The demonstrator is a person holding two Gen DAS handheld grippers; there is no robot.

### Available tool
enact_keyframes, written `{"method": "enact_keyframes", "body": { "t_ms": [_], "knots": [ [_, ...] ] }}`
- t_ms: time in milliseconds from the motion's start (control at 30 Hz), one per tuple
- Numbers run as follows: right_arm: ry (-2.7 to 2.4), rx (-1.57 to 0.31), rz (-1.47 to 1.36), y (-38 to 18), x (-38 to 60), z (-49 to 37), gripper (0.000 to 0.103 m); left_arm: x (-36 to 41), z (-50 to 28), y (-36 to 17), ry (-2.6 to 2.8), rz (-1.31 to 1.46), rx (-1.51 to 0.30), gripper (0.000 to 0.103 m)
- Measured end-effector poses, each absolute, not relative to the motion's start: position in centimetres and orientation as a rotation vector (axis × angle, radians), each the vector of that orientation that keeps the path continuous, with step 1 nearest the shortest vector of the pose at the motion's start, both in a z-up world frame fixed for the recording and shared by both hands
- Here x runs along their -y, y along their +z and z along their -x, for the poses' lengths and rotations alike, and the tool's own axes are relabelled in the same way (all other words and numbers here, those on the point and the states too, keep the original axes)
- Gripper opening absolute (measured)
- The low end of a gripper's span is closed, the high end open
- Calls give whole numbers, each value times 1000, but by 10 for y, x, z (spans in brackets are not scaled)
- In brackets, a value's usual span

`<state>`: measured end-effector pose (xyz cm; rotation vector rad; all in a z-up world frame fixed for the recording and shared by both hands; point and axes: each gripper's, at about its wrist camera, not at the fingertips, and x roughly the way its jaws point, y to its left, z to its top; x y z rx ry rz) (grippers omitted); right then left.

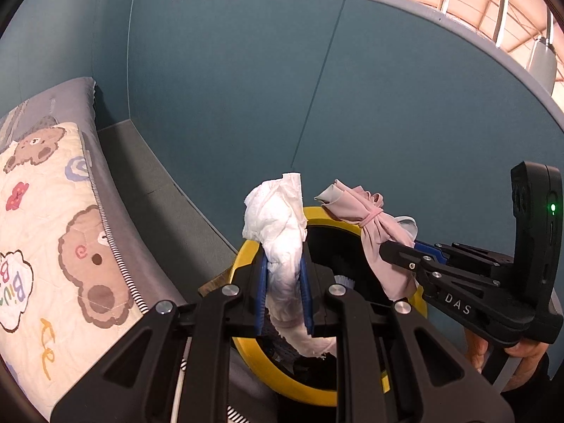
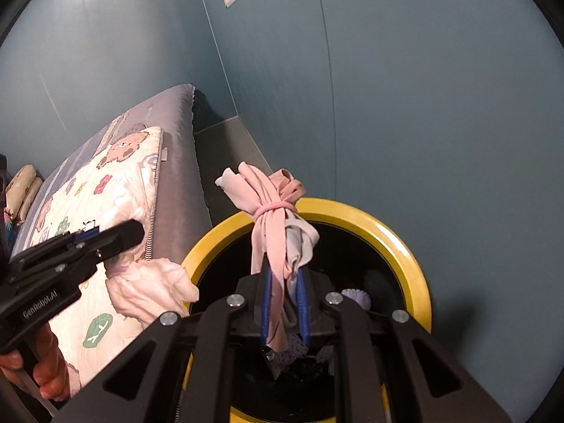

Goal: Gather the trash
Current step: 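Open both tools over the bin to drop tissue and cloth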

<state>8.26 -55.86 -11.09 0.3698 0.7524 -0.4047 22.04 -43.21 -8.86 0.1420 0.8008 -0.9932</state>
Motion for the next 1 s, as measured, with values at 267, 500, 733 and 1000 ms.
{"method": "enact_keyframes", "body": {
  "t_ms": [267, 500, 733, 1000],
  "knots": [
    [-425, -775, -407, -117, 573, -89, 12, 447, -227, -107, -992, -144, -877, 17],
    [-449, -760, -430, -115, 577, -83, 21, 449, -232, -111, -997, -127, -910, 19],
    [-475, -744, -437, -108, 580, -70, 32, 440, -233, -109, -988, -95, -907, 55],
    [-468, -743, -443, -108, 574, -59, 33, 424, -236, -110, -955, -76, -904, 59]
  ]
}}
